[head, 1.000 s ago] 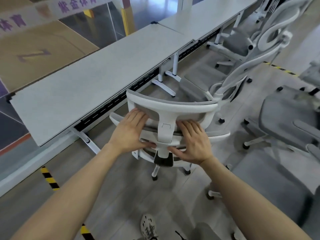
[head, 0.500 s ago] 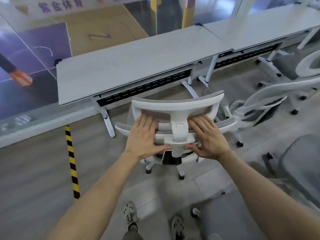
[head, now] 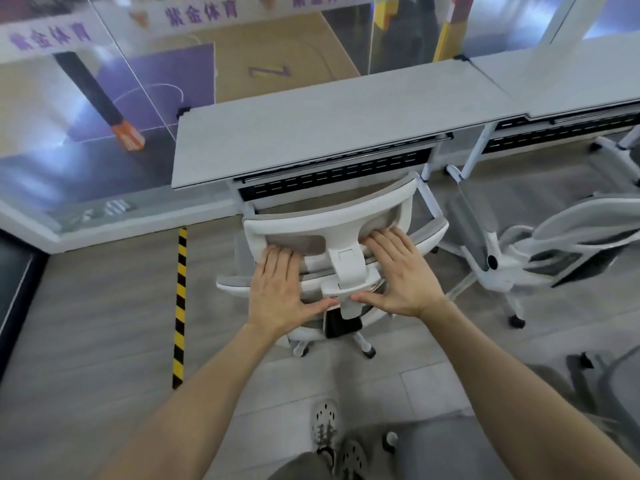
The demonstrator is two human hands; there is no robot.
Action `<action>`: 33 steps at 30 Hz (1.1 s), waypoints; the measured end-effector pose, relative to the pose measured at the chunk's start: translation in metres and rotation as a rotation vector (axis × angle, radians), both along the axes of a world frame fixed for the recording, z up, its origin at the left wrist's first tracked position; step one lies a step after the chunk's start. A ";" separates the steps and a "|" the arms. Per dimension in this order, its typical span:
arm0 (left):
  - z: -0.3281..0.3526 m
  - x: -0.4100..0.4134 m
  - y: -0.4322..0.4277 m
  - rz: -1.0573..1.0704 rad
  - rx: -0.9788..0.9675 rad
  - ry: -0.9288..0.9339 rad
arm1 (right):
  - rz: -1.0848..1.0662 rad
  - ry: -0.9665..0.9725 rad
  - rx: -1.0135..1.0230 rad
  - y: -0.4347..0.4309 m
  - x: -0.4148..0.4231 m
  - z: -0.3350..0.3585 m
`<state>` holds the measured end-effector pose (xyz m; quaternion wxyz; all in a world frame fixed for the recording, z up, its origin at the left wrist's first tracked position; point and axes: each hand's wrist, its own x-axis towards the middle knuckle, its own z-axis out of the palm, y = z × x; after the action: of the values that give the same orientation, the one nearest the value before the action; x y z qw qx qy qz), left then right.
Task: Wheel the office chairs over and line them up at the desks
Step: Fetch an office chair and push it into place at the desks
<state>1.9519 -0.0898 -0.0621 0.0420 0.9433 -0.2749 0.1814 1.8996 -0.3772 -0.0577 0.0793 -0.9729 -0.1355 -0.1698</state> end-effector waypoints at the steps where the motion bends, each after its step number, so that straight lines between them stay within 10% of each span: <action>1: 0.000 0.001 0.002 0.007 -0.011 -0.007 | 0.006 0.007 0.005 0.003 0.005 0.000; 33: -0.004 0.057 0.036 -0.087 -0.173 -0.127 | -0.021 -0.085 -0.032 0.043 0.049 -0.002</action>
<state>2.0085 -0.0542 -0.0659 0.1137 0.9098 -0.3012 0.2619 1.9488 -0.3346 -0.0599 0.0560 -0.9673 -0.1314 -0.2095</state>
